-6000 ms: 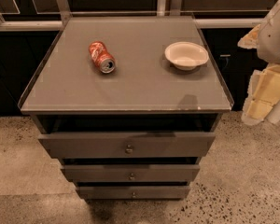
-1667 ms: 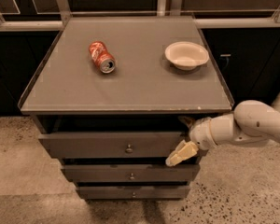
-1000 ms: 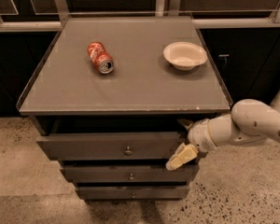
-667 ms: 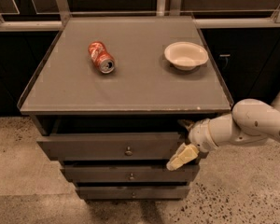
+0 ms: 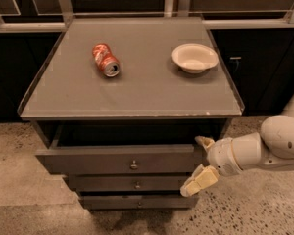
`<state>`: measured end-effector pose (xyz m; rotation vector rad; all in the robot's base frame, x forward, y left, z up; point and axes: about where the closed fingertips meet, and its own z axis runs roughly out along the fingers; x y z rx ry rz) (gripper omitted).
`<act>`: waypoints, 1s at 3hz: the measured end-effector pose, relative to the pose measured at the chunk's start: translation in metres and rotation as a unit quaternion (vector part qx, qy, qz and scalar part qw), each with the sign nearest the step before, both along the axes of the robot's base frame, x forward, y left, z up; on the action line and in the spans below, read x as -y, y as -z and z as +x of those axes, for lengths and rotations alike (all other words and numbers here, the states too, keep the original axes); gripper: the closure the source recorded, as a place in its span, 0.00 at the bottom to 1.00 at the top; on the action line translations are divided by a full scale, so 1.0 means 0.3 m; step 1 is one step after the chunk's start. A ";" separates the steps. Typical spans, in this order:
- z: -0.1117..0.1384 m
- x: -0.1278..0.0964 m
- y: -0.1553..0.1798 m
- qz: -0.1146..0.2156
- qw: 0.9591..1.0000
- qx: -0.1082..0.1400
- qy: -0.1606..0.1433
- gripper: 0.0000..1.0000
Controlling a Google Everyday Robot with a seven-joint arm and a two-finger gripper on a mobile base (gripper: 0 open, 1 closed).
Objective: Open top drawer
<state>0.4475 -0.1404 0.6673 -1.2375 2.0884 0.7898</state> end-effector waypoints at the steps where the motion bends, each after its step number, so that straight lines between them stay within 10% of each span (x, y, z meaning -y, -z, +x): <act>1: -0.001 -0.003 -0.009 0.000 1.000 -0.002 0.001 0.00; 3: -0.101 0.005 -0.030 0.024 0.999 -0.026 -0.002 0.00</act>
Offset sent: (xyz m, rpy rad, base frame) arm -0.1706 -0.0151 -0.0005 0.1982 0.3239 -0.0031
